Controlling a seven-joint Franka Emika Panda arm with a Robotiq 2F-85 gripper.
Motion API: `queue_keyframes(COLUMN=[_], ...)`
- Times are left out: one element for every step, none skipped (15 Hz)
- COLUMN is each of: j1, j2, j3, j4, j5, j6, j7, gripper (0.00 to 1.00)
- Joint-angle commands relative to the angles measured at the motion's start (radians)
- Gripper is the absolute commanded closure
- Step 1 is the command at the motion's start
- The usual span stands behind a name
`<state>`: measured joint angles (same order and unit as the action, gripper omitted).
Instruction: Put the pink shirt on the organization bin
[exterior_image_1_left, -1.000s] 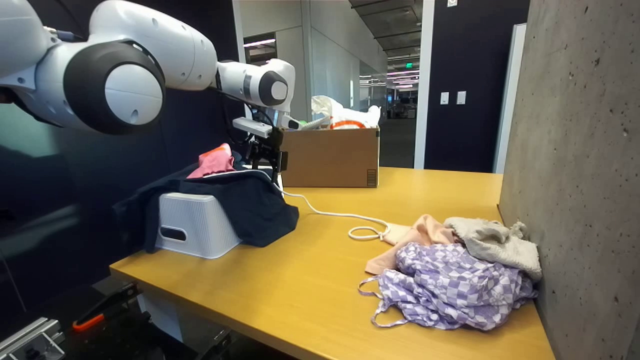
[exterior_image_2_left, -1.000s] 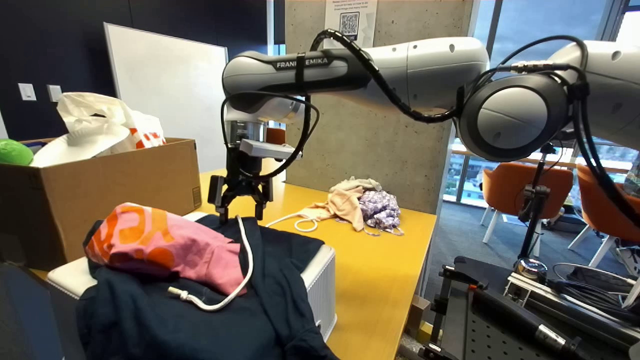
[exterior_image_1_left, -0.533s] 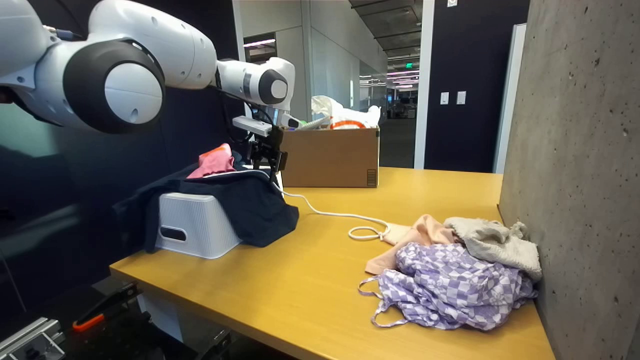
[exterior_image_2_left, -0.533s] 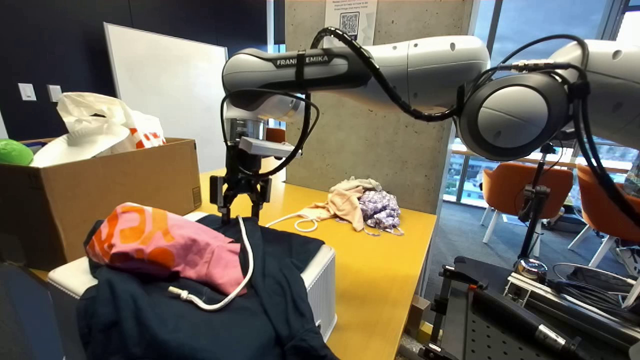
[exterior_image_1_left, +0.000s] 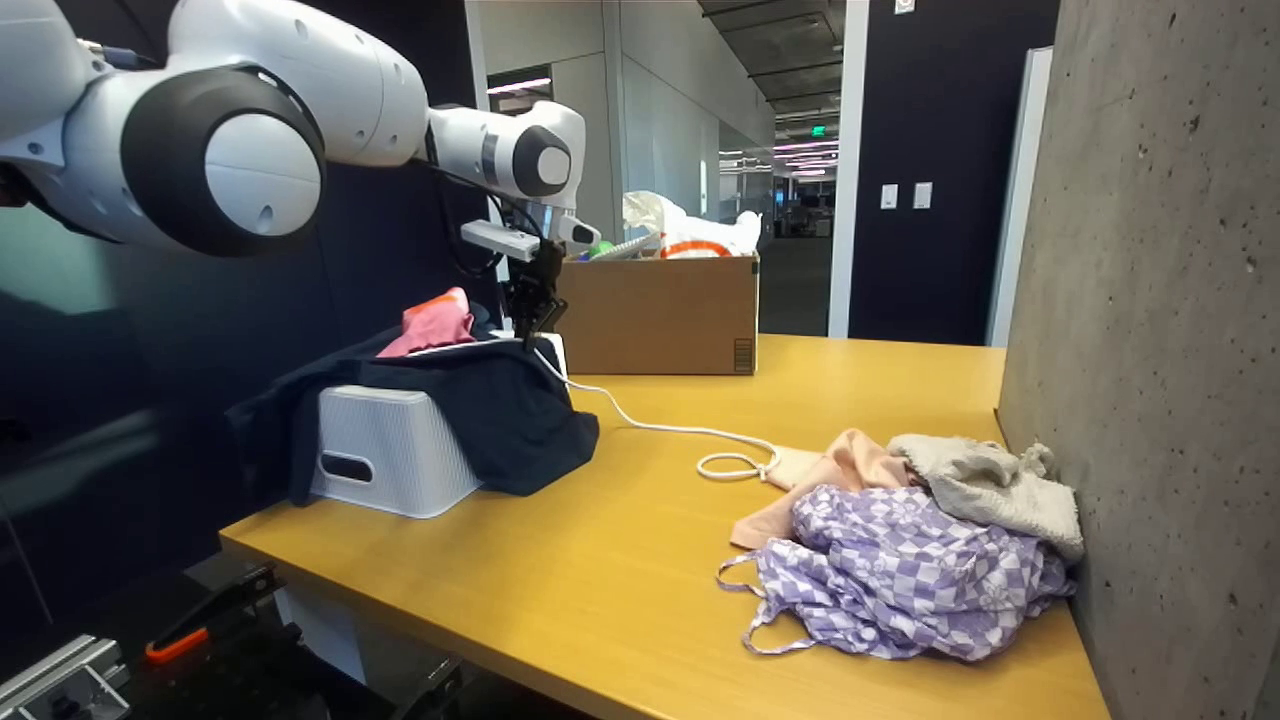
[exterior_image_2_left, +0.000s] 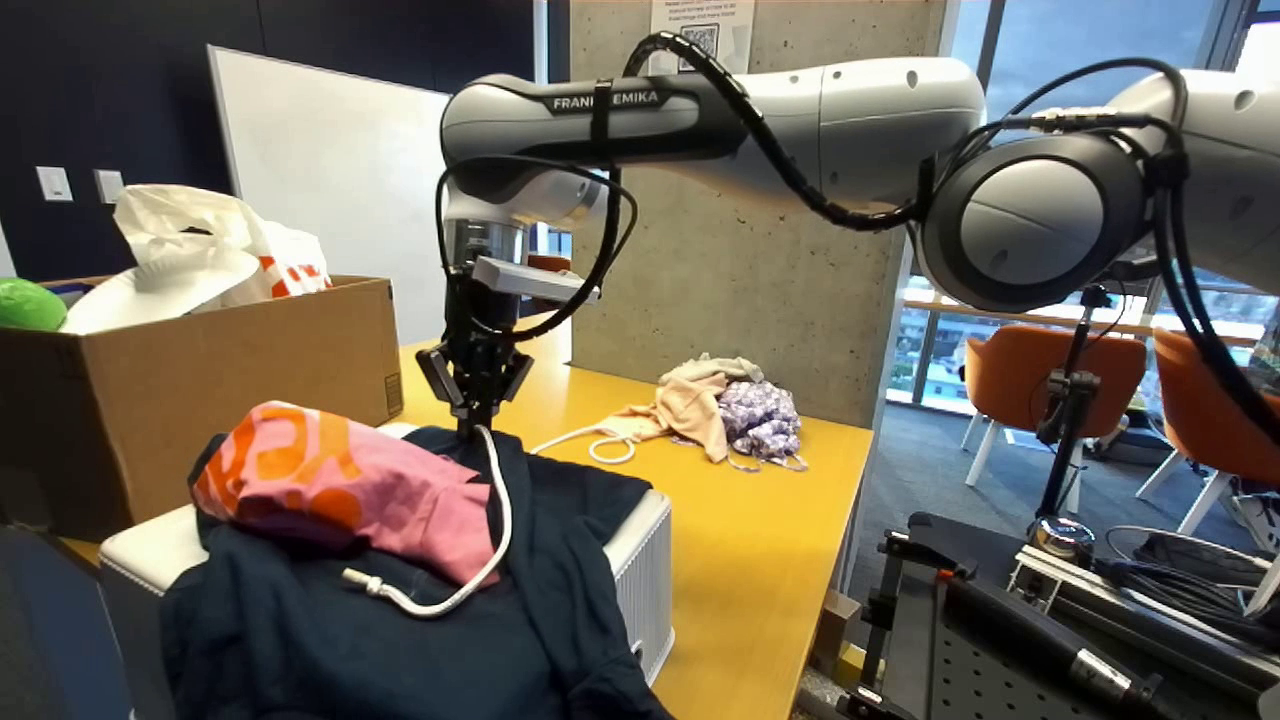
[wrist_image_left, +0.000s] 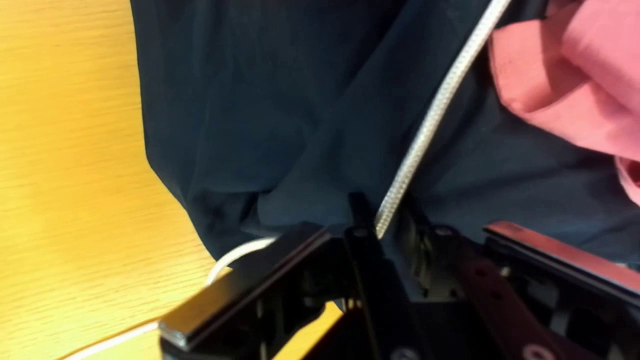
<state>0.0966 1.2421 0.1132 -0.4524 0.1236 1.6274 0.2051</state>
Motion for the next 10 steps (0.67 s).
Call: queue_keyframes(j1=[0.0, 0.003, 0.007, 0.01, 0.011, 0.012, 0.01, 0.01, 0.01, 0.009], j2=[-0.017, -0.021, -0.024, -0.029, -0.034, -0.037, -0.038, -0.039, -0.039, -0.038], j3=[-0.005, -0.007, -0.009, -0.01, -0.01, -0.009, -0.009, -0.009, -0.01, -0.01], j4=[-0.012, -0.01, -0.008, -0.006, -0.006, -0.007, -0.009, -0.01, -0.012, -0.012], j5=[0.009, 0.006, 0.003, 0.001, 0.001, 0.003, 0.003, 0.004, 0.003, 0.004], j6=[-0.008, -0.009, -0.009, -0.007, -0.009, -0.011, -0.01, -0.009, -0.008, -0.008], j7=[0.008, 0.008, 0.008, 0.007, 0.009, 0.01, 0.01, 0.011, 0.011, 0.011], gripper=[1.0, 1.0, 0.99, 0.99, 0.93, 0.71, 0.68, 0.63, 0.56, 0.49])
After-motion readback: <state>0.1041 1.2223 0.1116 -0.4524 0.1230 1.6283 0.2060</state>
